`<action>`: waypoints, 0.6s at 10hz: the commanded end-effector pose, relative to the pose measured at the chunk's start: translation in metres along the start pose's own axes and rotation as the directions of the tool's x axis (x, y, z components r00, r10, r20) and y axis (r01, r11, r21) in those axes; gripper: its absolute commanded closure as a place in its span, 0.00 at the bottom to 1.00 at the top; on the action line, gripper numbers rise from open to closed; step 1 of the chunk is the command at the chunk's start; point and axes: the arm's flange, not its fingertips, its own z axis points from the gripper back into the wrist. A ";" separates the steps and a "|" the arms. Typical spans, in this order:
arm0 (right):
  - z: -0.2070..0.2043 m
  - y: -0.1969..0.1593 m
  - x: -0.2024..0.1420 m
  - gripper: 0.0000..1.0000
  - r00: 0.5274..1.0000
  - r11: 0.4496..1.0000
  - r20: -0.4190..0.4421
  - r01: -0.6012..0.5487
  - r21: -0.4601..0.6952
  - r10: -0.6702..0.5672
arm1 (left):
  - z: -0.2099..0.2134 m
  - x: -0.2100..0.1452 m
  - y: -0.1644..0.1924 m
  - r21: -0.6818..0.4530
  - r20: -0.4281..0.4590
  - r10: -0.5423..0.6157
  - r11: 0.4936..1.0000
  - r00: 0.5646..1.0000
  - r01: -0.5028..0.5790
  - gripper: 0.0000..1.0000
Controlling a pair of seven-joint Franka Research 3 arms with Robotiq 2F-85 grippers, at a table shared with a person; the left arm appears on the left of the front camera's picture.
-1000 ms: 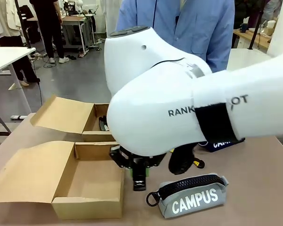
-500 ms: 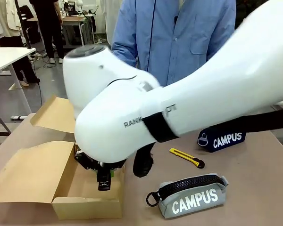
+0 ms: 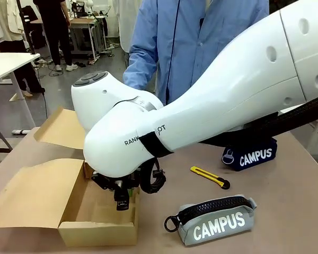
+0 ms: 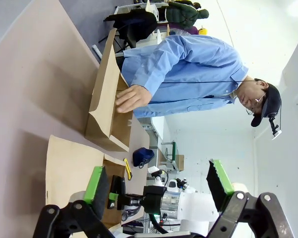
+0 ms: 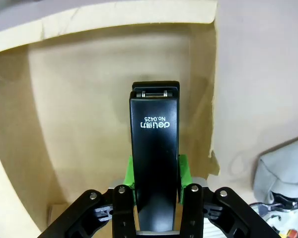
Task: Place items inside the box.
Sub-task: Pick up a Pencil pouch or Stapler and place it inside the Mailer Box closest to the robot.
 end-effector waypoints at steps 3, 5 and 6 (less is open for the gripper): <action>0.009 -0.002 -0.005 0.17 0.999 1.000 -0.039 -0.005 0.018 0.006 | 0.000 -0.001 0.000 -0.025 0.007 -0.019 0.999 1.000 0.020 0.00; 0.010 -0.003 -0.006 0.00 0.999 1.000 -0.037 -0.011 0.015 0.012 | 0.000 -0.001 0.000 -0.025 0.007 -0.019 0.999 1.000 0.020 0.00; 0.011 -0.004 -0.007 0.00 0.999 1.000 -0.032 -0.014 0.018 0.014 | 0.000 -0.001 0.000 -0.025 0.007 -0.019 0.999 1.000 0.020 0.00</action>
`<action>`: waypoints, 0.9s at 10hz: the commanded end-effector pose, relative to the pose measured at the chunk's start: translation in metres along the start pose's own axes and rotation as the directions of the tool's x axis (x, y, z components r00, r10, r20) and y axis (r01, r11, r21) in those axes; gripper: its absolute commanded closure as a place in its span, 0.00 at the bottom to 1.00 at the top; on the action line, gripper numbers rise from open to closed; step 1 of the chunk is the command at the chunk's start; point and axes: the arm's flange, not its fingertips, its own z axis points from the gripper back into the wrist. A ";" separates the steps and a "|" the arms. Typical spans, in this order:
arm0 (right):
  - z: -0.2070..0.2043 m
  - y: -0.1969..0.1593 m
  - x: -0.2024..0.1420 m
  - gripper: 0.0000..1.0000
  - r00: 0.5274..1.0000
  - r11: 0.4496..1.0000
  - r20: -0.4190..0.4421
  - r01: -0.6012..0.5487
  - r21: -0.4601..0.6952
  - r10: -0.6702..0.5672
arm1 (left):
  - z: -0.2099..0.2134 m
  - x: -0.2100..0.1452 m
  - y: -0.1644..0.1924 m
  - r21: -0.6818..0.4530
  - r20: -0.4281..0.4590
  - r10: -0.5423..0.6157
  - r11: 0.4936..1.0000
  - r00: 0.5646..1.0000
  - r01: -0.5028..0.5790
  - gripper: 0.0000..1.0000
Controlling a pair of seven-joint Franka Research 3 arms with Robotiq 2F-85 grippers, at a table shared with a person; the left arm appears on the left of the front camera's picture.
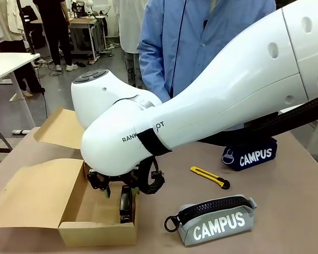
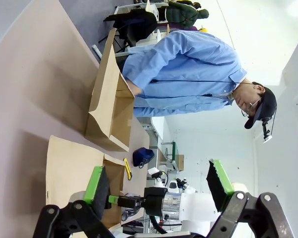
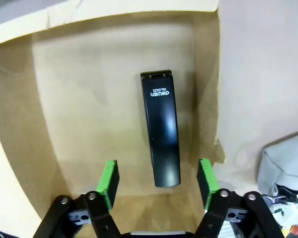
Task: Place items inside the box.
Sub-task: Pick up a Pencil pouch or Stapler and place it inside the Mailer Box closest to the robot.
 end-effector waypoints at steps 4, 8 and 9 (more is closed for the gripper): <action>0.023 -0.012 -0.012 0.00 0.998 0.999 0.034 -0.047 0.004 0.047 | 0.000 -0.001 0.000 -0.025 0.008 -0.019 0.999 1.000 0.020 0.00; 0.119 -0.115 -0.083 0.00 0.965 0.967 0.069 -0.254 0.016 0.252 | 0.000 -0.001 0.000 -0.025 0.008 -0.019 0.999 1.000 0.020 0.00; 0.133 -0.157 -0.108 0.00 0.963 0.964 0.053 -0.267 0.016 0.266 | 0.000 -0.001 0.000 -0.025 0.008 -0.019 0.999 1.000 0.020 0.00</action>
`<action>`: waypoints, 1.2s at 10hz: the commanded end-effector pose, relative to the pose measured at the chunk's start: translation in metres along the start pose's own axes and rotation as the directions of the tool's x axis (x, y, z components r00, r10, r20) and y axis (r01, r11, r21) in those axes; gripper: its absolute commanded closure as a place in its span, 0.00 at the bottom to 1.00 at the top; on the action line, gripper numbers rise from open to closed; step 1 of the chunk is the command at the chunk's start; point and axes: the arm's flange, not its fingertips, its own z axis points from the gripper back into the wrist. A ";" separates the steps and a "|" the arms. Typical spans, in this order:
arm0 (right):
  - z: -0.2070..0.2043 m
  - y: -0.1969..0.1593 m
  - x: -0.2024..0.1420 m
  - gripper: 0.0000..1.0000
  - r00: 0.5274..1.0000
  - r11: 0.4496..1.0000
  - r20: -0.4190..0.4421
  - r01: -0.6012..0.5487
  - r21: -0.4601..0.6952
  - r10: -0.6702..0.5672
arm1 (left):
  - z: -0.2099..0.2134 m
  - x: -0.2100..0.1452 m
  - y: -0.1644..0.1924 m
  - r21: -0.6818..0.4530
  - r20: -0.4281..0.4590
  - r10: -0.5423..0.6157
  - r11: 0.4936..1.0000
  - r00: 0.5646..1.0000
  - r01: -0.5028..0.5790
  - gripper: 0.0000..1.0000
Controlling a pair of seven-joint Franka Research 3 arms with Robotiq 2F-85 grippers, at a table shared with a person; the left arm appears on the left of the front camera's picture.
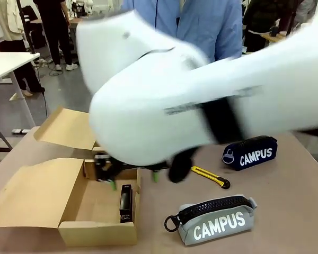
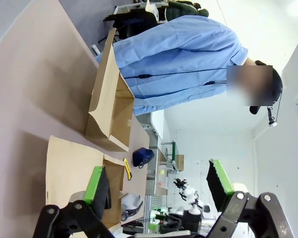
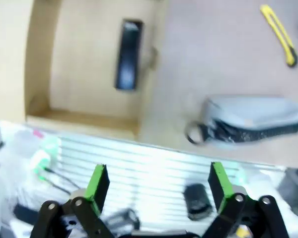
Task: Place items inside the box.
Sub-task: Pick up a Pencil pouch or Stapler and place it inside the Mailer Box closest to the robot.
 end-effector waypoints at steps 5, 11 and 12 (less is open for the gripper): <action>0.013 -0.030 -0.034 0.00 0.999 0.999 0.022 0.033 -0.031 -0.032 | -0.001 -0.001 0.000 -0.024 0.007 -0.018 1.000 1.000 0.019 0.00; 0.088 -0.303 -0.060 0.00 0.973 0.674 -0.048 0.193 0.713 -0.227 | -0.001 -0.001 0.000 -0.024 0.007 -0.018 1.000 1.000 0.019 0.00; 0.090 -0.355 -0.090 0.00 0.984 0.486 0.008 0.080 0.870 -0.177 | -0.001 -0.001 0.000 -0.024 0.007 -0.018 1.000 1.000 0.019 0.00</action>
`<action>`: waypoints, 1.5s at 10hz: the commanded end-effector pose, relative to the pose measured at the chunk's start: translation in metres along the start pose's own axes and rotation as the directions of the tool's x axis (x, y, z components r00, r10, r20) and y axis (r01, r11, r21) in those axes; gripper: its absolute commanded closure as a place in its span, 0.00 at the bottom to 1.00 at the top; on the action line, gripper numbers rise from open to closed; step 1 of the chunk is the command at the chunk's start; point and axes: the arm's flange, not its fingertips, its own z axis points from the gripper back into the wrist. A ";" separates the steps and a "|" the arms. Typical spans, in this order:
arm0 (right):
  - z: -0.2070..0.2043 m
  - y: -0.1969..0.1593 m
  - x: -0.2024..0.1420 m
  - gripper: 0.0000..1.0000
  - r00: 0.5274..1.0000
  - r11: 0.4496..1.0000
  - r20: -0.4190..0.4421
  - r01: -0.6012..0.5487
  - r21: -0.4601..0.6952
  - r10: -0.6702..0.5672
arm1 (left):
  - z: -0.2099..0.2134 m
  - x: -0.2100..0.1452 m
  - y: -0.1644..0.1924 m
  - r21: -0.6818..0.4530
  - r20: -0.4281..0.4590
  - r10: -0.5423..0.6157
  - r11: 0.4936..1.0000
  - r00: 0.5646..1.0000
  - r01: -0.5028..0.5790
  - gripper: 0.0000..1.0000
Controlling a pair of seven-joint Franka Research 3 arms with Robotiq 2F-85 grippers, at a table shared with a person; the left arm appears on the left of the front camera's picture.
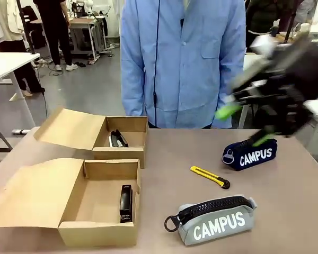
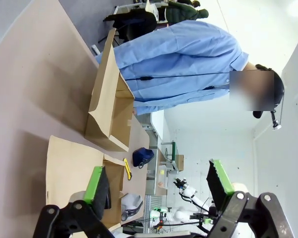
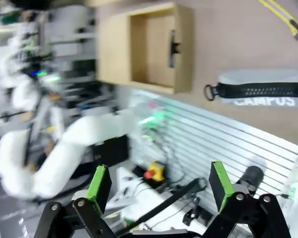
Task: Place items inside the box.
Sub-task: Pick up a Pencil pouch or Stapler and place it inside the Mailer Box closest to the robot.
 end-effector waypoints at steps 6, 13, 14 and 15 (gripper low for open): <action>0.093 -0.271 -0.122 0.00 0.894 0.806 0.392 -0.064 0.588 -0.215 | -0.002 -0.002 0.000 -0.024 0.006 -0.019 1.000 1.000 0.019 0.00; 0.198 -0.270 -0.122 0.00 0.882 0.809 0.391 -0.020 0.587 -0.262 | -0.002 -0.002 0.000 -0.024 0.006 -0.019 1.000 1.000 0.019 0.00; 0.198 -0.270 -0.122 0.00 0.882 0.809 0.391 -0.020 0.587 -0.262 | -0.002 -0.002 0.000 -0.024 0.006 -0.019 1.000 1.000 0.019 0.00; 0.198 -0.270 -0.122 0.00 0.882 0.809 0.391 -0.020 0.587 -0.262 | -0.002 -0.002 0.000 -0.024 0.006 -0.019 1.000 1.000 0.019 0.00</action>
